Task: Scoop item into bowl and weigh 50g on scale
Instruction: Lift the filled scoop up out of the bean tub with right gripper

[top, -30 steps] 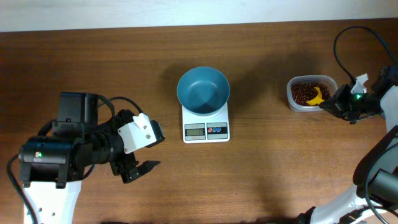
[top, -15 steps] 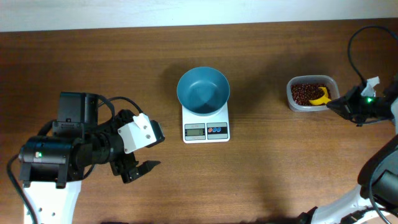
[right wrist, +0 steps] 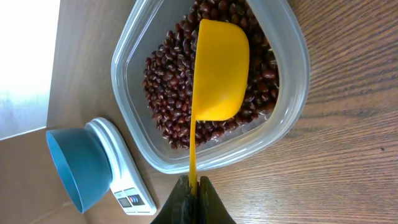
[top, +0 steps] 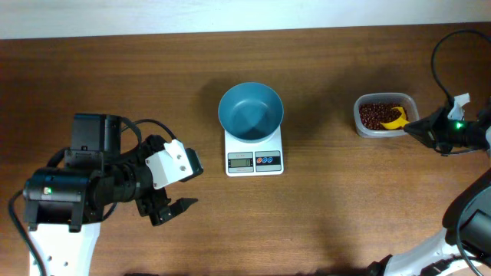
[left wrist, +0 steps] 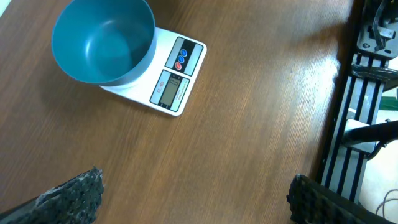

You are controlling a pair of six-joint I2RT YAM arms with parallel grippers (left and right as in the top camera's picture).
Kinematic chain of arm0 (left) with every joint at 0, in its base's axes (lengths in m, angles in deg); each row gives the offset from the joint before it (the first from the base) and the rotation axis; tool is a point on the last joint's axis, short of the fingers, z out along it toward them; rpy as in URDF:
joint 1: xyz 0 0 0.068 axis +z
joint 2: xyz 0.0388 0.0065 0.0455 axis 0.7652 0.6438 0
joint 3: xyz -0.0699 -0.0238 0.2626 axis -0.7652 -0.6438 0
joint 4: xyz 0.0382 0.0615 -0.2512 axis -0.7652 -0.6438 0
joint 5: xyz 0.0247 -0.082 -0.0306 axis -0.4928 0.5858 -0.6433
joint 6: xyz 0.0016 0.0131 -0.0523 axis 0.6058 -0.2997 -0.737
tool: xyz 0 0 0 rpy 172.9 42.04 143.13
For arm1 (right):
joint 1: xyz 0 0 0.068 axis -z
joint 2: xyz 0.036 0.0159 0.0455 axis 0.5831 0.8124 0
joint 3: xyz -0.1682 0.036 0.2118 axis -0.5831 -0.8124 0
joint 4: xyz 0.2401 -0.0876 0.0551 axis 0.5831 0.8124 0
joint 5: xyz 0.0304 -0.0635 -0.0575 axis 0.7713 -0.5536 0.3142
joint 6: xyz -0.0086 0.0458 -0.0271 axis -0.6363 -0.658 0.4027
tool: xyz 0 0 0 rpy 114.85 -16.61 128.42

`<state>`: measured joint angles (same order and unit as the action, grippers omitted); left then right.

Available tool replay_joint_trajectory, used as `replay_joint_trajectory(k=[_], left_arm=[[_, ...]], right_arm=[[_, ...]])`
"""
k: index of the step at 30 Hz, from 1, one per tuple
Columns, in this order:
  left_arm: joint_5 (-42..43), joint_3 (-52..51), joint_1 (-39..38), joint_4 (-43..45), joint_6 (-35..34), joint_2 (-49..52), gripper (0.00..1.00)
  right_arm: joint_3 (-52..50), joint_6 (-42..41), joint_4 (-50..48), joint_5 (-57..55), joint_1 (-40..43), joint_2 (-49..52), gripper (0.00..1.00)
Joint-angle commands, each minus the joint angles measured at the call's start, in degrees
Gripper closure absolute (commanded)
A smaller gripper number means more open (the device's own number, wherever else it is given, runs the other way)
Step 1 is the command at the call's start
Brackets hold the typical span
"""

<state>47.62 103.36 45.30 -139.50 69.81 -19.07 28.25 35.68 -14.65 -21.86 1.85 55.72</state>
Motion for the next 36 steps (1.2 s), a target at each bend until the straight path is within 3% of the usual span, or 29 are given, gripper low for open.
replay_joint_trajectory(k=[1, 36], left_arm=[[0.2, 0.9, 0.4, -0.1, -0.5, 0.0, 0.01], [0.2, 0.9, 0.4, -0.1, -0.5, 0.0, 0.01]], right_arm=[[-0.8, 4.4, 0.4, 4.2, 0.5, 0.9, 0.96], [-0.8, 14.8, 4.9, 16.8, 6.8, 0.9, 0.96]])
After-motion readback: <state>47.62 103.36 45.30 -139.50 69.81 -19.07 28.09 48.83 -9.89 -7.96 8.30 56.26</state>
